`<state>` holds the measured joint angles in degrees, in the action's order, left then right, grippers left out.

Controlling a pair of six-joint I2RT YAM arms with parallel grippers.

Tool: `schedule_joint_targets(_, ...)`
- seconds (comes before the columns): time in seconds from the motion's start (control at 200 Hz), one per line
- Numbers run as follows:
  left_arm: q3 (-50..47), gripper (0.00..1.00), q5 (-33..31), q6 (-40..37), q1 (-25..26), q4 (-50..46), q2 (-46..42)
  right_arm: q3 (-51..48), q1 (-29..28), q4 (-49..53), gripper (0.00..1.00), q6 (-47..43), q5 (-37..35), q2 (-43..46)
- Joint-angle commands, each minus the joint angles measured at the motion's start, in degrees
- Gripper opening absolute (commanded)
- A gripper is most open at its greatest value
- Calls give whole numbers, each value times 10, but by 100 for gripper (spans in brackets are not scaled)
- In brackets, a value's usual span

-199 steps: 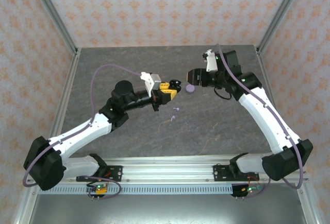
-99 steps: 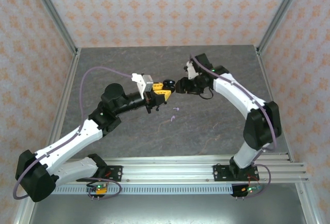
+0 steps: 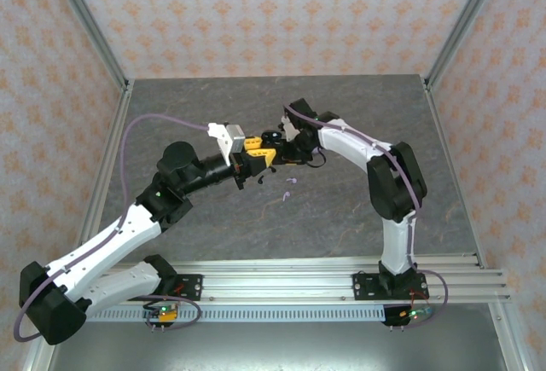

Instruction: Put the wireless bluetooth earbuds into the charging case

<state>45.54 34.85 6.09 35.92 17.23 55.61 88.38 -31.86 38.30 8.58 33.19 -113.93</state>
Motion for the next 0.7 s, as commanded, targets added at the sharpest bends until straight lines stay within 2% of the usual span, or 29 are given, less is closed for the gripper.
schedule_joint_targets(0.0,4,2,-12,0,2,-5,-7,35,-11,4,44,-2,-13,-22)
schedule_joint_targets(0.44,4,2,-15,6,2,-3,0,98,-35,49,41,-14,-55,-101)
schedule_joint_targets(0.696,6,2,-16,5,2,-9,-1,120,-47,76,36,-13,-119,-135)
